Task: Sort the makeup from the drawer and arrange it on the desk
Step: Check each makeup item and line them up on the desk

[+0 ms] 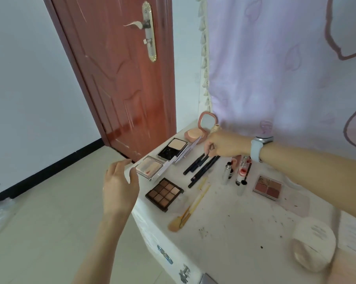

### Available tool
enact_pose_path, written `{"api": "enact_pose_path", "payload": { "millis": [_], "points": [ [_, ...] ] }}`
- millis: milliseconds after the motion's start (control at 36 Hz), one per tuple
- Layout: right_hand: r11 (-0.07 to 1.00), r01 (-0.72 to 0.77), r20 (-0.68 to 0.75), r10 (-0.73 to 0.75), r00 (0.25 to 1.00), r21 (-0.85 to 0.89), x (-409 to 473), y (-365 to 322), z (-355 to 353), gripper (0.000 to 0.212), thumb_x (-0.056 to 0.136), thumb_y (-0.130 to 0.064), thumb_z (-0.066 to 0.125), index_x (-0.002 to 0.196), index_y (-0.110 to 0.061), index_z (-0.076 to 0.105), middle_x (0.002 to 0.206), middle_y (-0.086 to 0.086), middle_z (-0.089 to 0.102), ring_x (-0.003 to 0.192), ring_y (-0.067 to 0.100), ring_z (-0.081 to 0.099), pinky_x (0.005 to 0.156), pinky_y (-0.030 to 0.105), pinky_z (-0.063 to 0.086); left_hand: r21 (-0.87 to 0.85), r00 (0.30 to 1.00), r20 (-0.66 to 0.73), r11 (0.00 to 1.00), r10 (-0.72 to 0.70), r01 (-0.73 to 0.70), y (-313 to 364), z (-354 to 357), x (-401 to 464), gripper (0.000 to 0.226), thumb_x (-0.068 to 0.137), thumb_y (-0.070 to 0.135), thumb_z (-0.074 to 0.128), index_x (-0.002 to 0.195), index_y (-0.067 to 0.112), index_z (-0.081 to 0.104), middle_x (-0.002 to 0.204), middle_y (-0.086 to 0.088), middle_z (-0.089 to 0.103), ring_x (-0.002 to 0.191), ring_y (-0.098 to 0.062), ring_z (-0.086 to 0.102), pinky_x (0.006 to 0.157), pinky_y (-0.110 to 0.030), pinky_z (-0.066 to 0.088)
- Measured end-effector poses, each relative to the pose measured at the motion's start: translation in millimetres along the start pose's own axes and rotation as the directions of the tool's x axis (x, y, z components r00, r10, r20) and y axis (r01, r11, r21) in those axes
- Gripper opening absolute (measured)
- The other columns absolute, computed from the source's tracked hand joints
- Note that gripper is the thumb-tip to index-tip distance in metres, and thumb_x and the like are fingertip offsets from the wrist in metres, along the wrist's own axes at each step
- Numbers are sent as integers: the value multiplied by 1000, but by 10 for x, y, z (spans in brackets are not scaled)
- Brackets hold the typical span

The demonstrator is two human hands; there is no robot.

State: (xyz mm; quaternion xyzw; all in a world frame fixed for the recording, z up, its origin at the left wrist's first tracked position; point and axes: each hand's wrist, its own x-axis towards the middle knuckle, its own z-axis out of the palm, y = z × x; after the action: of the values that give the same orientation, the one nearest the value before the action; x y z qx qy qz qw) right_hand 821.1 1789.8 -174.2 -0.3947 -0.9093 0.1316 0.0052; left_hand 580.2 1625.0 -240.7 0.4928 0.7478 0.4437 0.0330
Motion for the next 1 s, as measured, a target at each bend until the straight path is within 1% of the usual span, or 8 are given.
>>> {"api": "enact_pose_path", "payload": {
  "millis": [83, 222, 306, 444, 583, 694, 833, 1000],
  "points": [
    [1000, 3, 55, -5, 998, 24, 82, -2, 69, 12, 86, -11, 62, 92, -15, 72, 81, -18, 58, 71, -4, 50, 61, 8, 32, 77, 990, 87, 991, -114, 107, -207, 111, -67, 34, 92, 14, 52, 125, 7, 52, 128, -11, 51, 118, -30, 45, 98, -48, 39],
    [999, -12, 89, 8, 996, 42, 140, 2, 185, 11, 85, -11, 62, 90, -15, 71, 80, -18, 59, 68, -9, 51, 54, 6, 35, 227, 969, 134, 959, -206, 172, -338, 312, -144, 38, 91, 19, 50, 128, 10, 51, 138, -5, 43, 129, -26, 30, 103, -47, 29],
    [999, -11, 85, 9, 996, 30, 159, 20, 219, 12, 87, -13, 62, 93, -14, 71, 84, -15, 61, 71, -6, 53, 57, 5, 36, 253, 974, 115, 954, -198, 164, -353, 361, -158, 38, 91, 21, 48, 127, 13, 53, 139, -3, 42, 130, -24, 27, 103, -47, 27],
    [998, -48, 123, 44, 991, 29, 176, 53, 117, 18, 89, -16, 60, 106, -13, 67, 98, -11, 59, 88, 6, 54, 78, 18, 37, 294, 977, 107, 945, -183, 145, -351, 355, -191, 37, 91, 23, 47, 127, 16, 53, 138, -2, 43, 131, -24, 28, 103, -48, 27],
    [996, -53, 88, 47, 995, 72, 106, 35, -201, 19, 91, -22, 58, 109, -17, 64, 99, -13, 55, 90, 3, 53, 76, 11, 35, 294, 971, 122, 942, -204, 160, -325, 300, -155, 36, 91, 22, 48, 126, 17, 54, 138, -1, 44, 130, -24, 31, 104, -47, 27],
    [996, -42, -1, 42, 999, 84, -45, -31, -533, 17, 92, -22, 56, 104, -17, 66, 95, -20, 59, 83, 0, 54, 71, 7, 37, 188, 974, 91, 964, -206, 187, -251, 197, -122, 32, 92, 15, 50, 123, 11, 56, 133, -7, 49, 122, -30, 41, 102, -49, 29],
    [982, -44, -194, 80, 978, 182, -391, -129, -895, 12, 91, -23, 56, 95, -24, 67, 86, -15, 63, 70, -8, 54, 60, 1, 38, 35, 997, -41, 997, -73, 74, 57, 23, -127, 25, 91, 10, 51, 115, 9, 60, 125, -8, 54, 116, -30, 45, 99, -46, 32],
    [934, -48, -339, 176, 924, 355, -1012, -116, -839, 17, 93, -16, 52, 92, -26, 66, 88, -6, 69, 66, 4, 60, 68, 20, 47, -142, 973, -76, 964, 216, -225, 753, -13, -377, 22, 88, 3, 54, 108, 6, 64, 113, -9, 59, 107, -30, 52, 93, -46, 42]
  ]
}}
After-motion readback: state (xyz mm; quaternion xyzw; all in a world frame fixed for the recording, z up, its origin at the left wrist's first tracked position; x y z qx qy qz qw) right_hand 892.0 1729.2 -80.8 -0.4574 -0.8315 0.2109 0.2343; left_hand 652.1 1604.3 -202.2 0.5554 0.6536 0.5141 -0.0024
